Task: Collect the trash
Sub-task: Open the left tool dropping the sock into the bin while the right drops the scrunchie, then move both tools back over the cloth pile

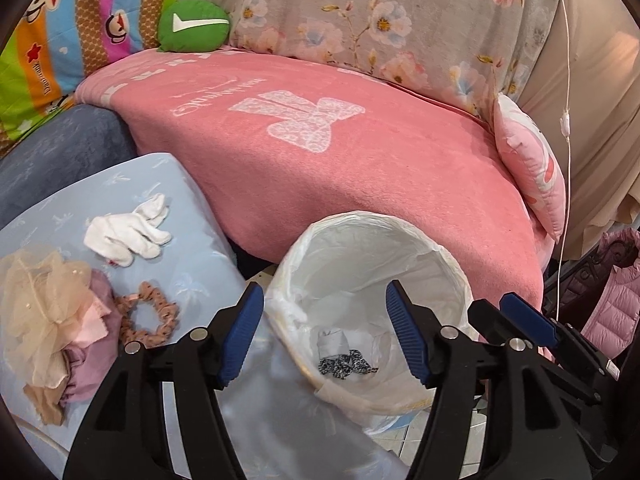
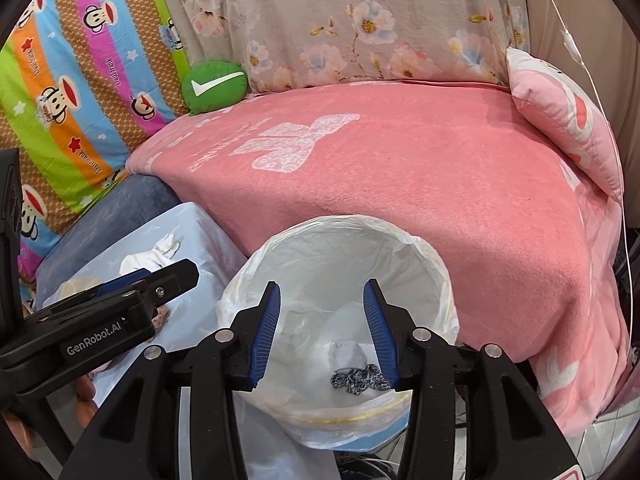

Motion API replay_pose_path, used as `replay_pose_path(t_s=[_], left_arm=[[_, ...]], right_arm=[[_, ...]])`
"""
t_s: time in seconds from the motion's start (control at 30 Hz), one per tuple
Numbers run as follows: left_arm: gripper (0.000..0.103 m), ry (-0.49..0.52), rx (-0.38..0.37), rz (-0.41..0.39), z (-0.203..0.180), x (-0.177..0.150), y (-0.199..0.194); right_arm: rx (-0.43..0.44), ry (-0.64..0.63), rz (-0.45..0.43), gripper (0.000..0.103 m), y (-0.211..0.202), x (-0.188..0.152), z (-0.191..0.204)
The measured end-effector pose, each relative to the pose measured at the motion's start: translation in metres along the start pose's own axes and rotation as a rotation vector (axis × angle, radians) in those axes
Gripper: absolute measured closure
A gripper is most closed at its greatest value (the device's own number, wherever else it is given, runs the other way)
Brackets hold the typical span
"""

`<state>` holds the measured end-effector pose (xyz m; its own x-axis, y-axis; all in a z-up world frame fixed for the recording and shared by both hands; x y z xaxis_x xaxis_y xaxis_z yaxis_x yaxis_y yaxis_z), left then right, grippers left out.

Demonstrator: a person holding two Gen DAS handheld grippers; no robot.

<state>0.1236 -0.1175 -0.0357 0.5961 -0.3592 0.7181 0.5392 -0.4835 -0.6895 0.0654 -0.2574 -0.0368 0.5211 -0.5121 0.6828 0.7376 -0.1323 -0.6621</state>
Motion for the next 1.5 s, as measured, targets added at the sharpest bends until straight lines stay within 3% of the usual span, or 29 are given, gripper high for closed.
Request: replay_pose_path(t_s=[0.2, 0.87, 1.5], left_arm=[[0.030, -0.047, 0.048, -0.019, 0.026, -0.011, -0.021], [0.021, -0.157, 0.193, -0.032, 0.104, -0.054, -0.072], [0.013, -0.295, 0.328, -0.024, 0.198, -0.102, -0.117]], right_arm=[[0.024, -0.017, 0.013, 0.056, -0.005, -0.013, 0.021], [0.103, -0.149, 0.057, 0.052, -0.019, -0.055, 0.104], [0.211, -0.296, 0.117, 0.046, -0.005, -0.092, 0.217]])
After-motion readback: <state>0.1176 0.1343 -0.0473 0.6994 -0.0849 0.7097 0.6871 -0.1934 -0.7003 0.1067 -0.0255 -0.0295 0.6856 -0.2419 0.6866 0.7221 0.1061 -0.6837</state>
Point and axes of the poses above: each gripper's, at about its wrist camera, not at the fingertips, and y roughly the way its jaws point, z to its left, x to its top, the point moved 6 cm from there along y, roughly the way its jaws point, and after that the axes turned 11 degrees about y, right-handed, at the moved point
